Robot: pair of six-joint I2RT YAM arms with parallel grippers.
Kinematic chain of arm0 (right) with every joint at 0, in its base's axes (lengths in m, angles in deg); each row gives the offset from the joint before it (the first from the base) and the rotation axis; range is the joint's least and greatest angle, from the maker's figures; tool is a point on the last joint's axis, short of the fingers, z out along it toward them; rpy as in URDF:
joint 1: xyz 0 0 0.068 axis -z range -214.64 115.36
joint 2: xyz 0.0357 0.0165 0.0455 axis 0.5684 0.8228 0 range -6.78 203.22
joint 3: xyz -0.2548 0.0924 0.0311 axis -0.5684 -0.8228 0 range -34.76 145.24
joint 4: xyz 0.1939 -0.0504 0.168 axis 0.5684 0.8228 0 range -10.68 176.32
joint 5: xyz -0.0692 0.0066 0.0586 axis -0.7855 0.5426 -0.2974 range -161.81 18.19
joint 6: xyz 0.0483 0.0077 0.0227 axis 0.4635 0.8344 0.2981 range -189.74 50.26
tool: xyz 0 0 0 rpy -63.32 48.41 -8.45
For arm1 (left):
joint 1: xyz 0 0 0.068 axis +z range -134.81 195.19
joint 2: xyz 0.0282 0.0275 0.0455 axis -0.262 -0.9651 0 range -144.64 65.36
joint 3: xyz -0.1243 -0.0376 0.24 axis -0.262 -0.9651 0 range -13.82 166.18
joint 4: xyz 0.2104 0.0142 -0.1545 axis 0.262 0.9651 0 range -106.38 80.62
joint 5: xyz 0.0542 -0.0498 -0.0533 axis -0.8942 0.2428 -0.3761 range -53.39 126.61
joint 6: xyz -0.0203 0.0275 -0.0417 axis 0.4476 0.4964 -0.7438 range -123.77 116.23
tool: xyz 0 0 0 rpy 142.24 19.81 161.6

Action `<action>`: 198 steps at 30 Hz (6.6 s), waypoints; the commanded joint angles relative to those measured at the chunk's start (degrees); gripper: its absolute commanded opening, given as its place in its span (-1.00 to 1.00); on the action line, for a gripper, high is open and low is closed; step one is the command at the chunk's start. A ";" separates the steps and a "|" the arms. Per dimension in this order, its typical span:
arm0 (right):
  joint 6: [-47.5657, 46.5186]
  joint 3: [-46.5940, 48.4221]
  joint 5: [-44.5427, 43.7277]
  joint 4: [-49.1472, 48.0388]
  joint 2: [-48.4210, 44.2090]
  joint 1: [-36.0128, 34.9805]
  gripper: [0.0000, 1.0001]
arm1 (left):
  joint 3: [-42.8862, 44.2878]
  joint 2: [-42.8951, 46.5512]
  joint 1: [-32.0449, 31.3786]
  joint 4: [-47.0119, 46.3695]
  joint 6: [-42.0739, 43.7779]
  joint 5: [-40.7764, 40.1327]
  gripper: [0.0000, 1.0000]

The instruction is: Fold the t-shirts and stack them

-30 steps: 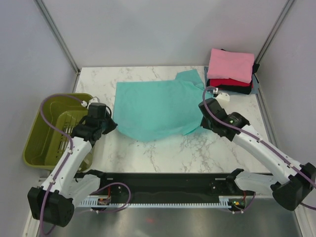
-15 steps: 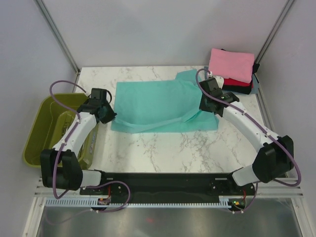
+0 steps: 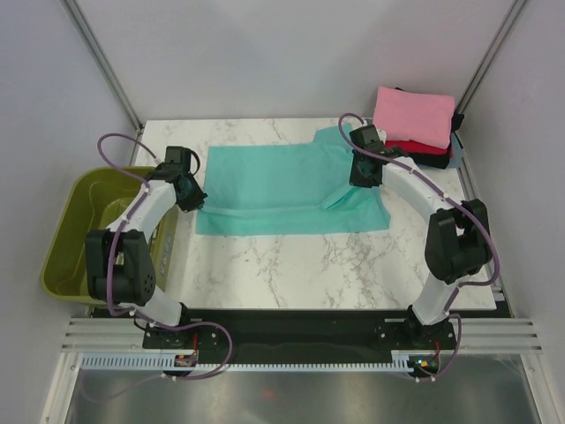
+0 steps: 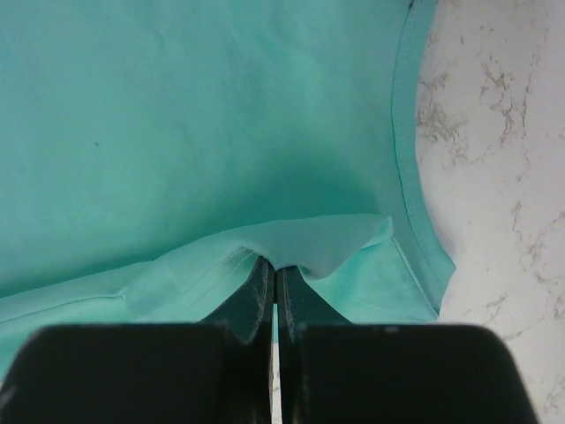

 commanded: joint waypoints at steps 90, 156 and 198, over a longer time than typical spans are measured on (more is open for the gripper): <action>2.60 -45.18 31.22 -32.95 -16.82 24.76 -1.00 | -14.93 -2.34 -7.21 -15.01 -11.73 -16.92 0.13; 2.77 -51.42 32.36 -24.86 -27.81 30.56 -1.00 | -30.83 10.58 -11.70 -27.30 -17.79 -11.30 0.11; 10.33 -49.75 23.58 2.19 -55.74 31.35 -1.00 | -32.59 55.48 -12.14 3.80 -17.44 4.87 -0.84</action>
